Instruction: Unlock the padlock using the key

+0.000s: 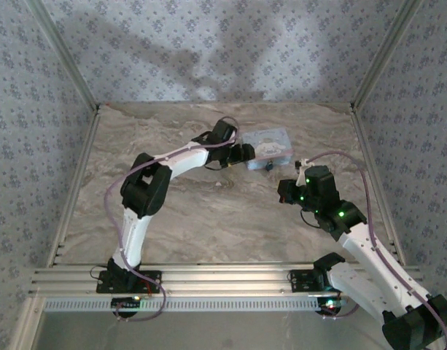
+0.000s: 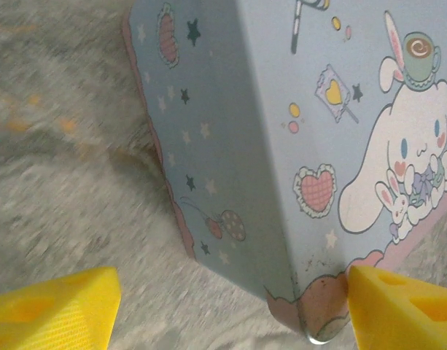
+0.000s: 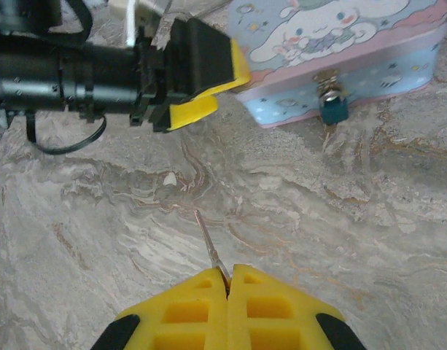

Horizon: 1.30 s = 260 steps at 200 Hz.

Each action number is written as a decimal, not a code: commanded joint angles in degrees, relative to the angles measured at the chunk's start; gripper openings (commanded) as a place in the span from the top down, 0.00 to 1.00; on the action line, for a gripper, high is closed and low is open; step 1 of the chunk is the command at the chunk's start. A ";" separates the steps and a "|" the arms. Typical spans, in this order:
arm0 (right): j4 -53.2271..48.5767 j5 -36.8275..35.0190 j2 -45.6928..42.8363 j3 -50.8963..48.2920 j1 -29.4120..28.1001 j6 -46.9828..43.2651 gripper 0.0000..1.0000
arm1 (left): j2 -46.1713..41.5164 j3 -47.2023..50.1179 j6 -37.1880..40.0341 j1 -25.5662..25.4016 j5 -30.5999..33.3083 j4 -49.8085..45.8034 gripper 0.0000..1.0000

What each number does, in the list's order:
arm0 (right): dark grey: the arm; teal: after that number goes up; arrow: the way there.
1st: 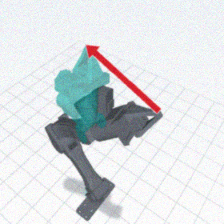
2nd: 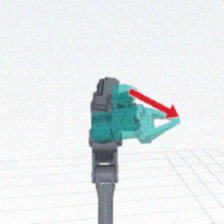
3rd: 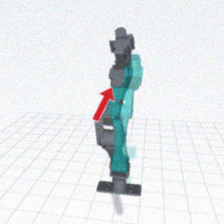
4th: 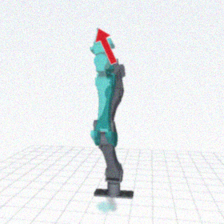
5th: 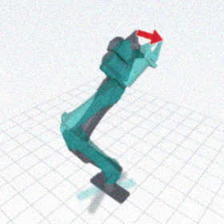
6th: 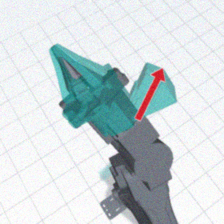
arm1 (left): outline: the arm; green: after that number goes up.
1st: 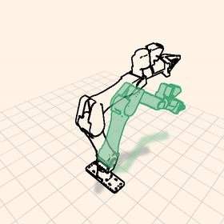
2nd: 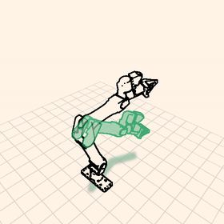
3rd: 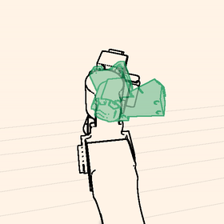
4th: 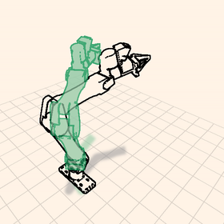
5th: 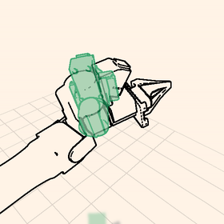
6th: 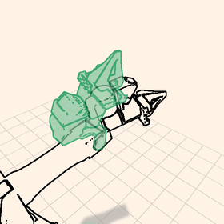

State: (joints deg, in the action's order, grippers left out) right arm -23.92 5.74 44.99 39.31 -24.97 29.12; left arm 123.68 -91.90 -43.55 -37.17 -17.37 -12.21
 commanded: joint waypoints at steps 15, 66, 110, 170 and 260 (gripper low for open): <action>-0.69 -0.45 0.20 0.93 0.53 0.69 1.00 | -6.41 13.22 1.98 1.27 2.11 -2.73 0.20; 0.56 -0.14 0.97 0.28 0.84 0.68 1.00 | -16.08 27.48 1.59 5.12 4.01 -0.12 0.21; 1.33 1.90 2.07 0.24 0.93 0.32 1.00 | -17.43 27.77 2.75 9.93 4.29 -0.48 0.21; 2.03 3.98 2.65 -0.28 0.89 0.40 1.00 | -15.33 21.81 5.91 12.25 4.16 -1.75 0.18; 21.92 23.93 16.27 -2.42 6.11 4.59 1.00 | -32.61 35.85 10.33 10.97 6.61 9.68 0.11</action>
State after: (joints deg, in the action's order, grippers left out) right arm -11.94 22.06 56.38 37.30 -20.05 31.11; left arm 97.82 -60.42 -36.14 -25.19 -12.25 -7.01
